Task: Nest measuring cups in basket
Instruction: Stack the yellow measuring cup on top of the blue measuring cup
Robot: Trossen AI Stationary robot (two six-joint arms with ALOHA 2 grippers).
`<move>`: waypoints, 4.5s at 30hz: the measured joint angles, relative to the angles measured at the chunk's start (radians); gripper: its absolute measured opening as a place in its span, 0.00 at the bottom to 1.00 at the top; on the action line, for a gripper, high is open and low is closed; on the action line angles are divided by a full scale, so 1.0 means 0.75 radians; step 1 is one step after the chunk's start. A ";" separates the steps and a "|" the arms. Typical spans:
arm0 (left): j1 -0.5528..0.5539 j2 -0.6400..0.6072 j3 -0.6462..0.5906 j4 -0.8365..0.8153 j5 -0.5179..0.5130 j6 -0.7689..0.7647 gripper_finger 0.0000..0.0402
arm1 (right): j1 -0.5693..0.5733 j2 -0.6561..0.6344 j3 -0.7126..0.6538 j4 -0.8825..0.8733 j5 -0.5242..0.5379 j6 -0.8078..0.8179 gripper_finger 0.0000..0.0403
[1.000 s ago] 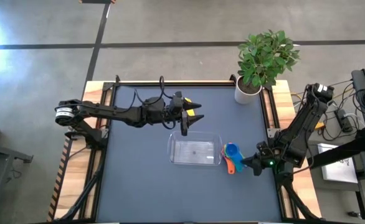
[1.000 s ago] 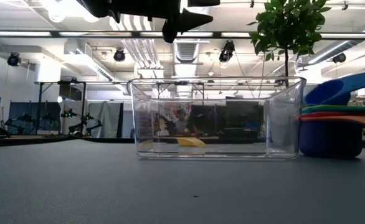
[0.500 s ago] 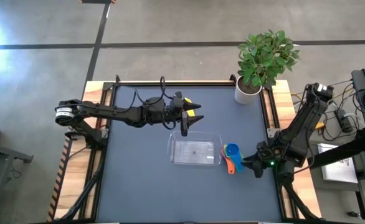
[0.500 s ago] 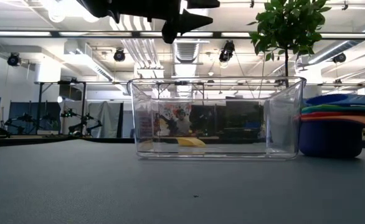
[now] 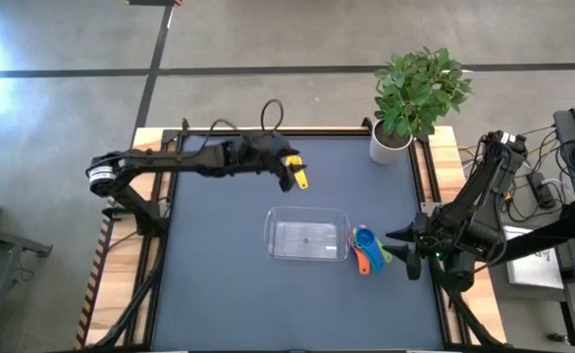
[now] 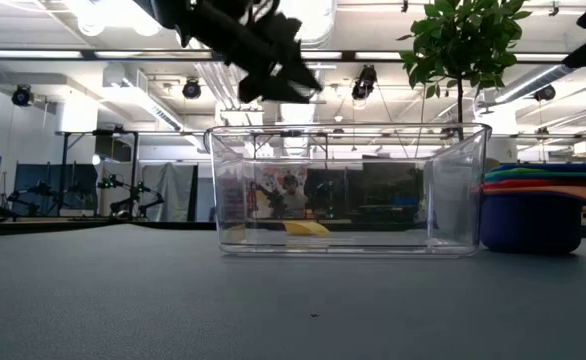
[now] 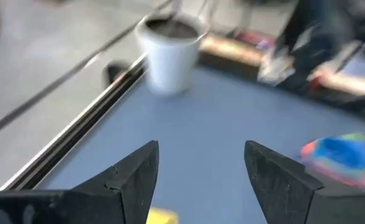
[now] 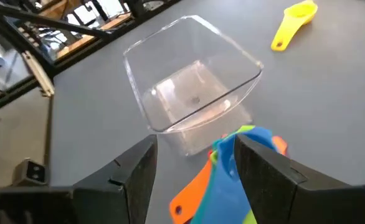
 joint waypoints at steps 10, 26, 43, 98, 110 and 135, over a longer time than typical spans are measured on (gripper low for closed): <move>0.298 0.211 0.186 -0.400 0.001 -0.017 0.55 | -0.067 0.000 -0.021 -0.060 0.018 -0.053 0.48; 0.372 0.780 0.728 -0.888 0.099 -0.068 0.55 | -0.071 0.000 -0.024 -0.078 -0.006 -0.052 0.48; 0.383 0.918 0.848 -1.066 0.100 -0.092 0.53 | -0.071 0.000 -0.053 -0.085 -0.006 -0.098 0.48; -0.293 0.311 0.361 0.270 -0.552 -0.119 0.00 | -0.426 0.042 -0.055 0.644 0.603 -0.793 0.48; -0.296 0.311 0.335 0.290 -0.573 -0.080 0.00 | -0.837 0.033 -0.055 1.063 -0.063 -1.394 0.48; -0.299 0.313 0.337 0.280 -0.554 -0.036 0.00 | -1.272 0.024 -0.055 1.145 -0.635 -1.524 0.05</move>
